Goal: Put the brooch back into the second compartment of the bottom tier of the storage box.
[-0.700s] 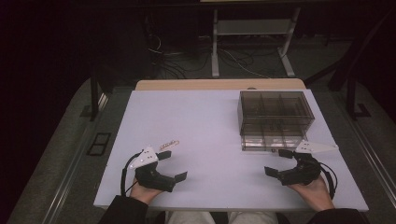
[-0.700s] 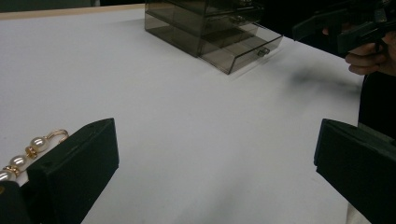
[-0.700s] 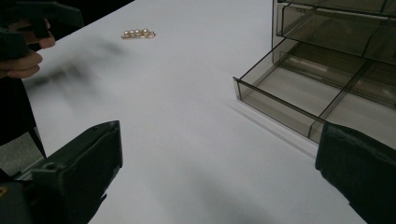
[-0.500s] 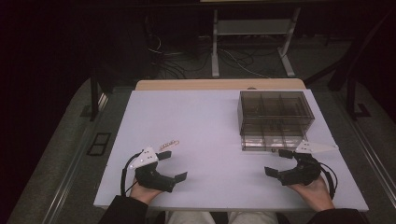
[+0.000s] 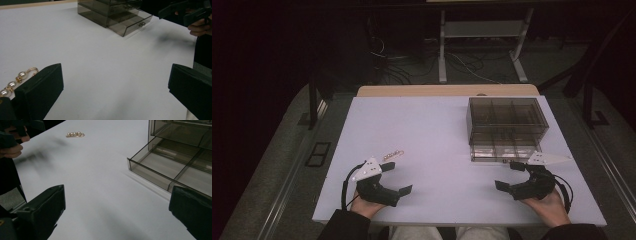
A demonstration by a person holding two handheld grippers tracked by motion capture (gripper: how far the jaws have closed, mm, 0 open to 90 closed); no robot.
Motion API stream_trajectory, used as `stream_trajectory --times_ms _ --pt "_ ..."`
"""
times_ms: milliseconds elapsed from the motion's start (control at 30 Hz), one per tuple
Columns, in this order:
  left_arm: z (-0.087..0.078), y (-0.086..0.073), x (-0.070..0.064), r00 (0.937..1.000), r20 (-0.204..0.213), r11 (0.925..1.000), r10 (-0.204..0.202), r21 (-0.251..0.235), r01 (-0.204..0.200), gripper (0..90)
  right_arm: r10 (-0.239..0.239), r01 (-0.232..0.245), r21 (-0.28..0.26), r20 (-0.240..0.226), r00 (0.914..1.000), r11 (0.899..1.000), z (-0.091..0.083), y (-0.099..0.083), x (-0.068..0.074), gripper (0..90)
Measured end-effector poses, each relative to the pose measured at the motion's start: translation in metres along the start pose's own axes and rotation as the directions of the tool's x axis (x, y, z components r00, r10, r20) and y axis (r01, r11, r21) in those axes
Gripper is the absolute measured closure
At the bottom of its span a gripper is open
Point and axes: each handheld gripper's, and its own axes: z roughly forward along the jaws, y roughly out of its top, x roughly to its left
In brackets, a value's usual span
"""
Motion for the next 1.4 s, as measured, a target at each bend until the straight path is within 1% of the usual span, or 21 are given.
stream_trajectory --times_ms 100,233,300,433,567,700,800,933,967,1000,1033,1067,1200,1233,1267,1333,1367,1400 --pt "0.000 0.001 -0.002 0.9999 -0.001 0.9999 0.011 0.013 -0.011 0.0 0.000 0.000 0.001 0.000 1.0000 1.000 0.000 0.000 0.000 0.4" --pt "-0.001 0.003 -0.005 0.9994 -0.015 0.9993 0.032 0.017 -0.032 0.0 -0.005 0.005 0.003 0.001 1.0000 1.000 -0.001 0.000 0.000 0.4" --pt "-0.001 0.005 -0.007 0.9995 -0.014 0.9995 0.028 0.016 -0.028 0.0 -0.004 0.004 0.004 0.003 1.0000 1.000 -0.001 0.000 0.000 0.4" --pt "0.001 0.008 -0.009 0.9991 -0.004 0.9980 0.041 0.048 -0.041 0.0 -0.005 0.005 0.006 0.006 1.0000 1.000 -0.002 -0.001 0.000 0.4" --pt "0.002 0.012 -0.009 0.9980 0.005 0.9941 0.063 0.089 -0.063 0.0 0.001 -0.001 0.007 0.009 1.0000 1.000 -0.003 -0.001 0.000 0.4" --pt "0.004 0.017 -0.009 0.9975 0.014 0.9920 0.070 0.105 -0.071 0.0 -0.002 0.002 0.005 0.010 0.9999 1.000 -0.004 -0.001 0.000 0.4" --pt "0.006 0.021 -0.010 0.9967 0.022 0.9890 0.078 0.124 -0.080 0.0 -0.003 0.003 0.006 0.011 0.9999 1.000 -0.004 -0.001 0.000 0.4" --pt "0.009 0.027 -0.009 0.9952 0.032 0.9834 0.092 0.154 -0.096 0.0 0.000 0.000 0.005 0.010 0.9999 1.000 -0.004 -0.001 0.000 0.4" --pt "0.010 0.028 -0.009 0.9954 0.034 0.9829 0.090 0.158 -0.094 0.0 -0.002 0.002 0.005 0.011 0.9999 1.000 -0.004 -0.001 0.000 0.4" --pt "0.010 0.030 -0.009 0.9944 0.037 0.9806 0.099 0.166 -0.104 0.0 -0.002 0.002 0.005 0.011 0.9999 1.000 -0.004 -0.001 0.000 0.4" --pt "0.011 0.031 -0.009 0.9946 0.038 0.9805 0.097 0.168 -0.102 0.0 -0.001 0.001 0.006 0.010 0.9999 1.000 -0.004 -0.001 0.000 0.4" --pt "0.011 0.032 -0.008 0.9938 0.042 0.9782 0.103 0.177 -0.109 0.0 0.002 -0.002 0.007 0.010 1.0000 1.000 -0.004 -0.001 0.000 0.4" --pt "0.013 0.038 -0.008 0.9926 0.051 0.9736 0.111 0.195 -0.118 0.0 -0.002 0.002 0.007 0.011 0.9999 1.000 -0.004 -0.001 0.000 0.4" --pt "0.013 0.039 -0.007 0.9916 0.054 0.9707 0.118 0.205 -0.126 0.0 -0.002 0.002 0.007 0.011 0.9999 1.000 -0.004 -0.001 0.000 0.4" --pt "0.013 0.040 -0.007 0.9924 0.053 0.9718 0.111 0.203 -0.120 0.0 0.002 -0.002 0.008 0.011 0.9999 1.000 -0.005 -0.001 0.000 0.4" --pt "0.013 0.042 -0.005 0.9917 0.056 0.9686 0.116 0.215 -0.125 0.0 0.003 -0.003 0.008 0.011 0.9999 1.000 -0.005 -0.001 0.000 0.4" --pt "0.013 0.043 -0.004 0.9906 0.059 0.9653 0.124 0.224 -0.134 0.0 0.003 -0.003 0.008 0.011 0.9999 1.000 -0.005 -0.001 0.000 0.4" --pt "0.013 0.044 -0.004 0.9903 0.060 0.9643 0.125 0.227 -0.135 0.0 0.003 -0.003 0.008 0.011 0.9999 1.000 -0.005 -0.001 0.000 0.4"
